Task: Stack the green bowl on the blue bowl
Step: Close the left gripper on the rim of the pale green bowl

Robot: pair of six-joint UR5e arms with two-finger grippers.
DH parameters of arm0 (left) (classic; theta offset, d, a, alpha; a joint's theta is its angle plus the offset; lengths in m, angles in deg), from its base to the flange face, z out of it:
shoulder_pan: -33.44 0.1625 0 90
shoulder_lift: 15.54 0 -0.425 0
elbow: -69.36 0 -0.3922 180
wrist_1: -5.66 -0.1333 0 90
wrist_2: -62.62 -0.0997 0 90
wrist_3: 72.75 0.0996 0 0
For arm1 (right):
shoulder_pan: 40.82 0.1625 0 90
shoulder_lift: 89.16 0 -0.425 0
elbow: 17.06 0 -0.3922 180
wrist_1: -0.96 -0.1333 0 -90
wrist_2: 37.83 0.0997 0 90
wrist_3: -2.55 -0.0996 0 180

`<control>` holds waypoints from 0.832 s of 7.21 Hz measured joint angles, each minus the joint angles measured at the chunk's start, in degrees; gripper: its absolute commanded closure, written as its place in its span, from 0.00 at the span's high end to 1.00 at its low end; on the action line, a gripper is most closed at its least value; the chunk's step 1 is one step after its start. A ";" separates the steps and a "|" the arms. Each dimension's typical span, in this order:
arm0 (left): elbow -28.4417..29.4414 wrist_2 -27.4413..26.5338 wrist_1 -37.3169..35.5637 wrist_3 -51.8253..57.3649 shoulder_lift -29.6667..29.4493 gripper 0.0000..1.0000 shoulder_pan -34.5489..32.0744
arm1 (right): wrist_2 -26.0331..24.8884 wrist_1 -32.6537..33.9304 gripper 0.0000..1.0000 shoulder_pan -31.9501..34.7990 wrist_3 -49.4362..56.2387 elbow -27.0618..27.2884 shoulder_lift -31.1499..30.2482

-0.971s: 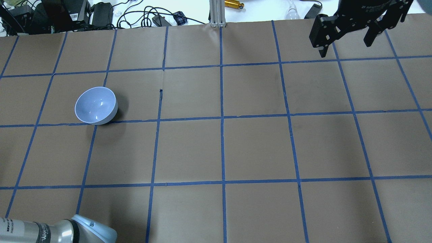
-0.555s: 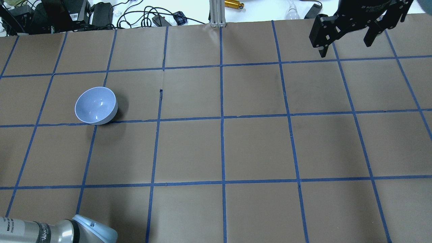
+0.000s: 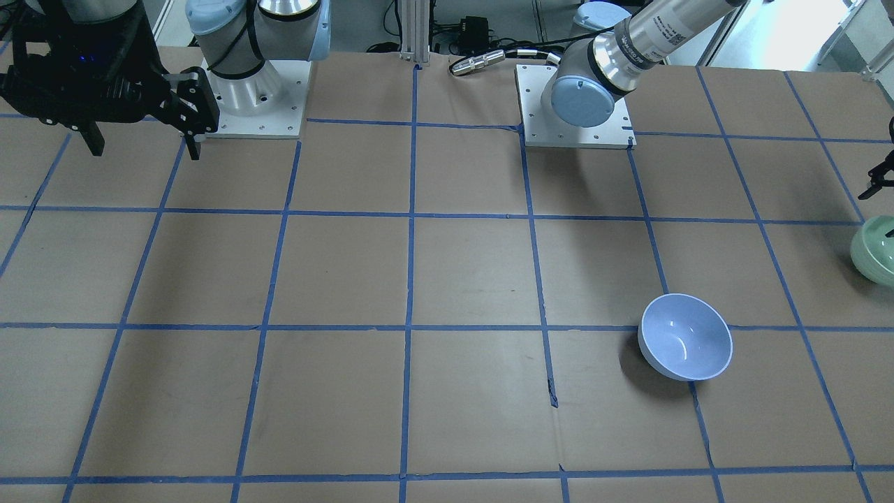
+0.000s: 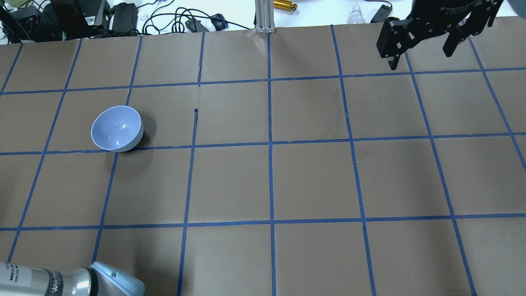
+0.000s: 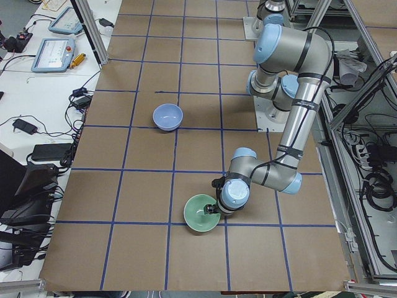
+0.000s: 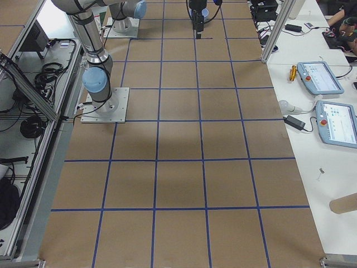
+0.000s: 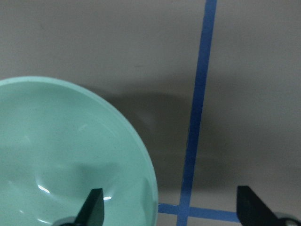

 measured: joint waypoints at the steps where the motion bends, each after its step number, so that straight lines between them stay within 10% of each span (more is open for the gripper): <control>1: 0.09 -0.02 -0.01 -0.01 -0.42 0.97 -0.10 | 0.00 0.00 1.00 -0.01 0.00 0.00 0.00; 6: 0.28 0.06 -0.58 -0.13 -1.02 0.70 -0.24 | 0.00 0.00 1.00 -0.02 0.00 0.00 0.00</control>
